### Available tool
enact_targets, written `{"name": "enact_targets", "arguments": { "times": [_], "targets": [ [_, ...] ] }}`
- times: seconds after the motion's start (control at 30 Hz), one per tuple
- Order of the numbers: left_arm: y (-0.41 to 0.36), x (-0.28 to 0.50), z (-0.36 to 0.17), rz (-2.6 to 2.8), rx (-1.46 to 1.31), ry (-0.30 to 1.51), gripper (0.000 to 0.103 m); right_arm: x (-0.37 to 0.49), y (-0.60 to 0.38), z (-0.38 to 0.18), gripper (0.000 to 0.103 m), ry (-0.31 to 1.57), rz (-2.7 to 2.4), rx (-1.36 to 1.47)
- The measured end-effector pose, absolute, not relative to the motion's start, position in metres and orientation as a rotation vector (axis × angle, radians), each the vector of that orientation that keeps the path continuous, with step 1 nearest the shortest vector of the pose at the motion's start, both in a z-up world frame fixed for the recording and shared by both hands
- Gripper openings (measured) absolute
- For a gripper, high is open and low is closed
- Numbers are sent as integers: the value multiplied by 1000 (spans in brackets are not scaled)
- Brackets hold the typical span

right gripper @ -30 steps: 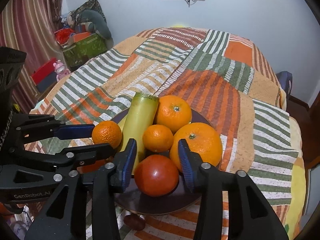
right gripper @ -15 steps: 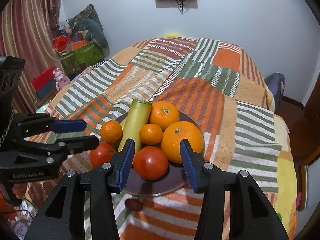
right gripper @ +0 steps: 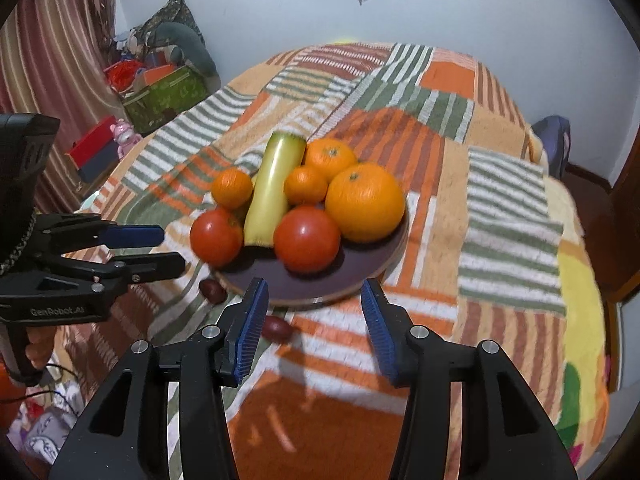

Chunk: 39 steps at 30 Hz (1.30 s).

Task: Organize fruits
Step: 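Grasp a dark-red date with right tool while left tool grasps another date, then drop the date onto the plate with right tool while left tool drops its date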

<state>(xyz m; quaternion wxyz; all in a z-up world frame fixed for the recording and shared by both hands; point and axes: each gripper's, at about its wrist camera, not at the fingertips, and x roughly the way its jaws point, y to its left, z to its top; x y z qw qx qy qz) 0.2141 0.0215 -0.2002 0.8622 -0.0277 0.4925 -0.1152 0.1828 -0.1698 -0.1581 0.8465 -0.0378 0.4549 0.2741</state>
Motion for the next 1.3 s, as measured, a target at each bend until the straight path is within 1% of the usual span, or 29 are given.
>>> {"name": "enact_targets", "arguments": {
  "times": [0.27,0.47,0.5,0.63,0.67,0.7,0.73,0.77,1.0,1.3],
  "targets": [
    [11,218,-223,-255,-68,1082,47,178,-161,-185,45,1045,626,-70],
    [10,224,-235,-255,-74,1105,45,181,-155,-198,42,1080,647,-57],
    [10,225,-237,-256,-76,1107,43,181,-154,-198,42,1080,648,-59],
    [9,227,-240,-263,-87,1109,40,180,-151,-199,34,1069,656,-74],
    [8,228,-241,-265,-85,1108,37,181,-150,-200,33,1068,661,-74],
    [8,229,-241,-273,-89,1108,33,180,-149,-200,29,1066,666,-74],
    [7,230,-241,-279,-93,1109,31,180,-148,-200,24,1065,676,-73],
    [6,230,-242,-279,-93,1109,31,180,-147,-201,23,1068,688,-71],
    [5,227,-239,-275,-84,1100,29,180,-144,-199,22,1058,682,-79],
    [0,219,-216,-297,-81,1048,29,181,-159,-181,22,1013,639,-66]
  ]
}}
